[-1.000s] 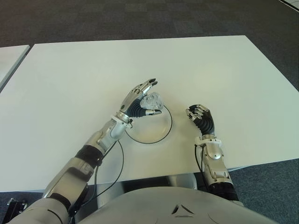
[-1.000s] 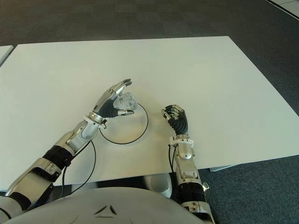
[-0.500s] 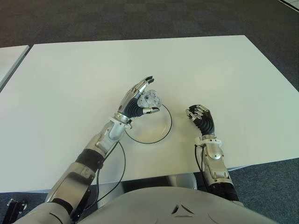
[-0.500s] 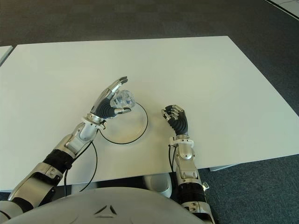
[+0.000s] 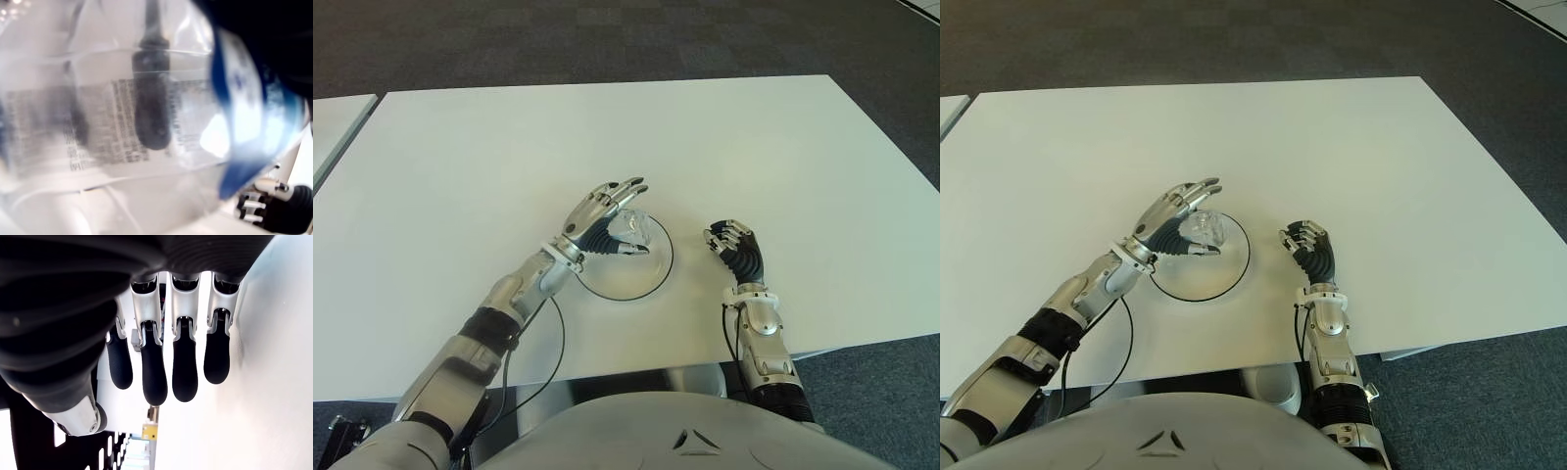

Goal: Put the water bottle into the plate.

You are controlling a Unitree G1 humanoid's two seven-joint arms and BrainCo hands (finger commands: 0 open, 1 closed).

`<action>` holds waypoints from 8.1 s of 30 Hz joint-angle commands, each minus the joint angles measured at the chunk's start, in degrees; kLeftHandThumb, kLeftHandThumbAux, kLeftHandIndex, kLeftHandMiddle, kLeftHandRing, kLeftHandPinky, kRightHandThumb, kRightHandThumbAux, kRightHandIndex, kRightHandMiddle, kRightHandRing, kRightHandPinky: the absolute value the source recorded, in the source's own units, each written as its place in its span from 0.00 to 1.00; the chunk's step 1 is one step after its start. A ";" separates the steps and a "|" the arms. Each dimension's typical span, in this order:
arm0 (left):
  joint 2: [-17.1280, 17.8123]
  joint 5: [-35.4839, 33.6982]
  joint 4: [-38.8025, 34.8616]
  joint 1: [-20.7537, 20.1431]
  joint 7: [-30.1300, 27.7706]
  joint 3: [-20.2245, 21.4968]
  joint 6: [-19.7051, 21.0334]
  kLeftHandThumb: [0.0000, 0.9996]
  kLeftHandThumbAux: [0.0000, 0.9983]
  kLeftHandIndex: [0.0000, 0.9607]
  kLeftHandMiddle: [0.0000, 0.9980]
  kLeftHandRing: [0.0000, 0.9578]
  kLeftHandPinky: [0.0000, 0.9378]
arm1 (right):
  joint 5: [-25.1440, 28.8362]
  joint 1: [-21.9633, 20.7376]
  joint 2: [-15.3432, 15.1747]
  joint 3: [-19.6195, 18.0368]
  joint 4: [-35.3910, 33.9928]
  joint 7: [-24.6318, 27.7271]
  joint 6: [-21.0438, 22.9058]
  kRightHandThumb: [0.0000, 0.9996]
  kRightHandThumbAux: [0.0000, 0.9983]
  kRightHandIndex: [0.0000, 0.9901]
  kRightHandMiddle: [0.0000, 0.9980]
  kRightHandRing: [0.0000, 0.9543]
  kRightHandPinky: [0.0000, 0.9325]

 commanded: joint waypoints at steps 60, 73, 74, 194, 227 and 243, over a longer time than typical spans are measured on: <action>-0.05 14.54 21.25 -14.15 11.01 -21.10 5.04 0.54 0.46 0.15 0.14 0.12 0.14 | 0.60 0.24 0.37 -0.13 0.40 0.42 -0.22 0.70 0.73 0.43 0.52 0.55 0.56; 0.05 14.23 19.78 -13.30 9.31 -21.26 6.75 0.23 0.34 0.00 0.00 0.00 0.00 | 0.27 0.32 0.30 -0.12 0.34 0.17 -0.05 0.70 0.73 0.43 0.51 0.54 0.55; 0.20 14.38 19.21 -13.10 9.53 -21.28 6.85 0.22 0.34 0.00 0.00 0.00 0.00 | 0.31 0.33 0.29 -0.12 0.36 0.23 -0.11 0.70 0.73 0.43 0.51 0.54 0.55; 6.82 20.91 1.29 -10.16 19.09 -19.77 12.70 0.85 0.67 0.42 0.56 0.91 0.96 | 0.40 0.05 0.07 -0.32 0.61 0.20 1.08 0.70 0.73 0.43 0.53 0.56 0.56; 8.55 20.24 -6.74 -7.53 12.65 -14.11 13.91 0.30 0.50 0.06 0.06 0.05 0.06 | 0.22 -0.28 0.23 0.01 0.56 0.28 0.47 0.70 0.73 0.43 0.53 0.55 0.56; 9.24 20.70 -9.60 -6.05 10.73 -12.40 15.74 0.26 0.31 0.00 0.00 0.00 0.00 | 0.39 -0.27 0.30 0.01 0.51 0.49 0.23 0.71 0.73 0.43 0.53 0.55 0.56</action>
